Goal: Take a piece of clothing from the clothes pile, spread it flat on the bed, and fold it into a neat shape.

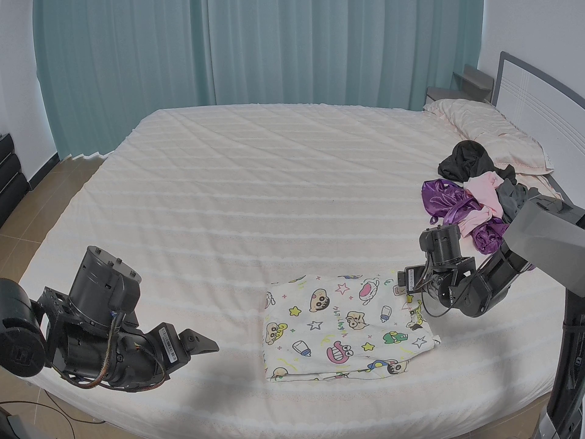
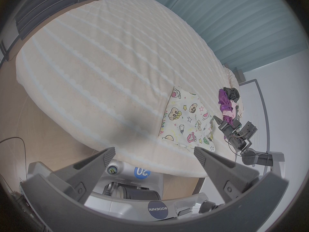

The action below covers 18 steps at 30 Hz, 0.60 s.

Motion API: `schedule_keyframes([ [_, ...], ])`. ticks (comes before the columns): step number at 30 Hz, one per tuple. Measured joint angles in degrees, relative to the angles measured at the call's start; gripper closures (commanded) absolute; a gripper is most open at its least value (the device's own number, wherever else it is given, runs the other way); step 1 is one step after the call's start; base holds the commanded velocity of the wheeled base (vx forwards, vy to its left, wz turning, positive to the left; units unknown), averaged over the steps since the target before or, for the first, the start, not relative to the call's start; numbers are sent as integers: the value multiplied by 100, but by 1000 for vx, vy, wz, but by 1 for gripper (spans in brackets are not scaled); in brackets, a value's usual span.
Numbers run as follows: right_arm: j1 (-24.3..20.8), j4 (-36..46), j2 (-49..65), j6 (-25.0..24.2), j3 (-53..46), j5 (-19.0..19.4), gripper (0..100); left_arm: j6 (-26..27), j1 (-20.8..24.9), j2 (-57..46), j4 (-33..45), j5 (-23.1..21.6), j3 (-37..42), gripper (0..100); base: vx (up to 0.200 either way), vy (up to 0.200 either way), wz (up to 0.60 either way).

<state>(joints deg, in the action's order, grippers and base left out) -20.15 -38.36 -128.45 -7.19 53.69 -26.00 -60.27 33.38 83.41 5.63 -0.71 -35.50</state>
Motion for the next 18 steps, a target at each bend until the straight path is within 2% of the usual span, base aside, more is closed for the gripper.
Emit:
schedule_keyframes([
  [8,148,38,63,-712,-17,551,0,2,0,2,0,0,15,0,0,0,0],
  [11,122,150,268,-1161,-123,830,0,6,2,5,0,-2,15,0,0,0,0],
  [18,-33,979,1059,-2286,-967,1864,0,9,0,13,0,-7,20,0,0,0,0],
])
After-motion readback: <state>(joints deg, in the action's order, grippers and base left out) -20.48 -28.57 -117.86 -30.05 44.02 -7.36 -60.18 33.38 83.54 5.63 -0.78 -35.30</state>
